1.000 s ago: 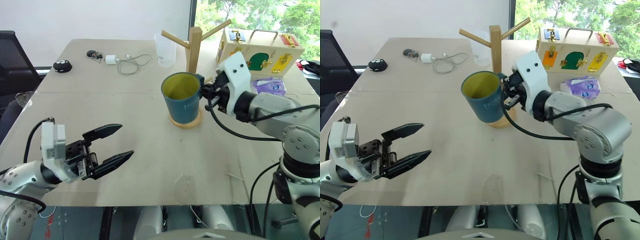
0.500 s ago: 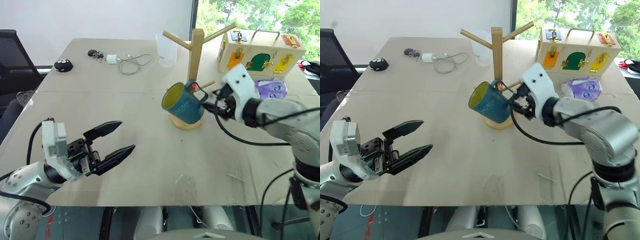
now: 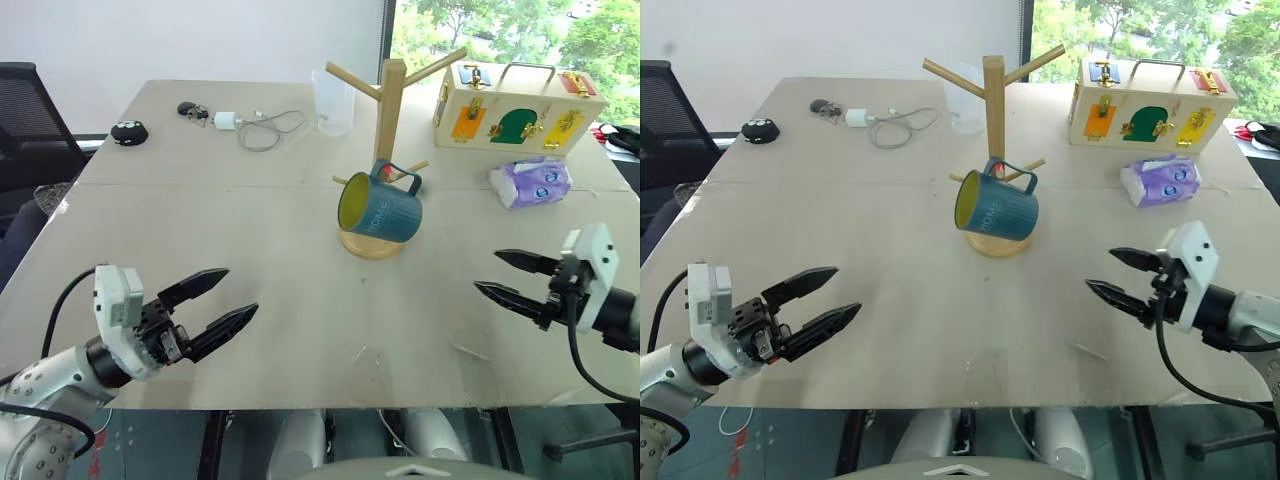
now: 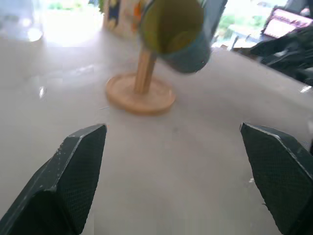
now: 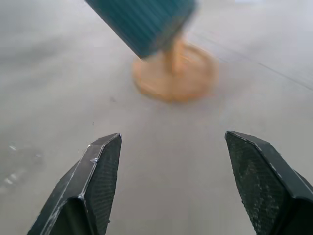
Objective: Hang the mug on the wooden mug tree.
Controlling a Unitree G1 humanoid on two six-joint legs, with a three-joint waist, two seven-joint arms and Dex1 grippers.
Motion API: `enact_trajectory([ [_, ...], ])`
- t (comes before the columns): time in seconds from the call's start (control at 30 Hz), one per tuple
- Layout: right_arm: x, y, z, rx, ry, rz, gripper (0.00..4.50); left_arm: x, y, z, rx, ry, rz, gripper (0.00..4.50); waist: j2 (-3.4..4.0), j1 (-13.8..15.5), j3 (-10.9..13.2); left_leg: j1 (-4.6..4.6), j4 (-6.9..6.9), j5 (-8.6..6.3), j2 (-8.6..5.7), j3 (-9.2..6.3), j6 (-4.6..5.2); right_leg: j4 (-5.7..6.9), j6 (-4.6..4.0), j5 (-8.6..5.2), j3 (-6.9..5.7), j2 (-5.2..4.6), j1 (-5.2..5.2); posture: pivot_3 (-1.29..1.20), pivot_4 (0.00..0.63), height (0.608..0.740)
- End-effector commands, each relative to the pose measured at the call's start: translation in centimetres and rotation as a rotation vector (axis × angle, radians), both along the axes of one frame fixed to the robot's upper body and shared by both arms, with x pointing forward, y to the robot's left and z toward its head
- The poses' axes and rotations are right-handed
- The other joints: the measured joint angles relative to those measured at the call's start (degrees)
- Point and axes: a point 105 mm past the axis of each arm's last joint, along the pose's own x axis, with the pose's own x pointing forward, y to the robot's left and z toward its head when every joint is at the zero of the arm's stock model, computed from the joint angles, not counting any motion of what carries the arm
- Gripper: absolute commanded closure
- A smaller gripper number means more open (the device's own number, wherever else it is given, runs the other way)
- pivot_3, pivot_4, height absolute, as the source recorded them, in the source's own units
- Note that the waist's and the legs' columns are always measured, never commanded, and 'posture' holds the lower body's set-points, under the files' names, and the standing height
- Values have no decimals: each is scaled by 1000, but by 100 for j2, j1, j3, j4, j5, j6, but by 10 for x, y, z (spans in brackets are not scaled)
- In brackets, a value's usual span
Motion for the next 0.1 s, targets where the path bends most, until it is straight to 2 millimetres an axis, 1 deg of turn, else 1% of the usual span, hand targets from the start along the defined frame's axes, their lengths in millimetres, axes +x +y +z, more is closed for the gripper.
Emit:
enact_trajectory([
  [0.03,-6,-36,-8,-63,-34,-96,1134,-1,10,-13,82,52,50,0,-7,25,-4,15,1,0,0,-4,0,-1,2,-4,0,1,18,0,150,740],
  [0.1,-7,-42,-14,-88,-32,-118,1134,0,9,-18,95,74,44,0,-7,31,-3,42,-4,-2,0,3,1,-3,2,-7,4,-2,42,0,150,740],
])
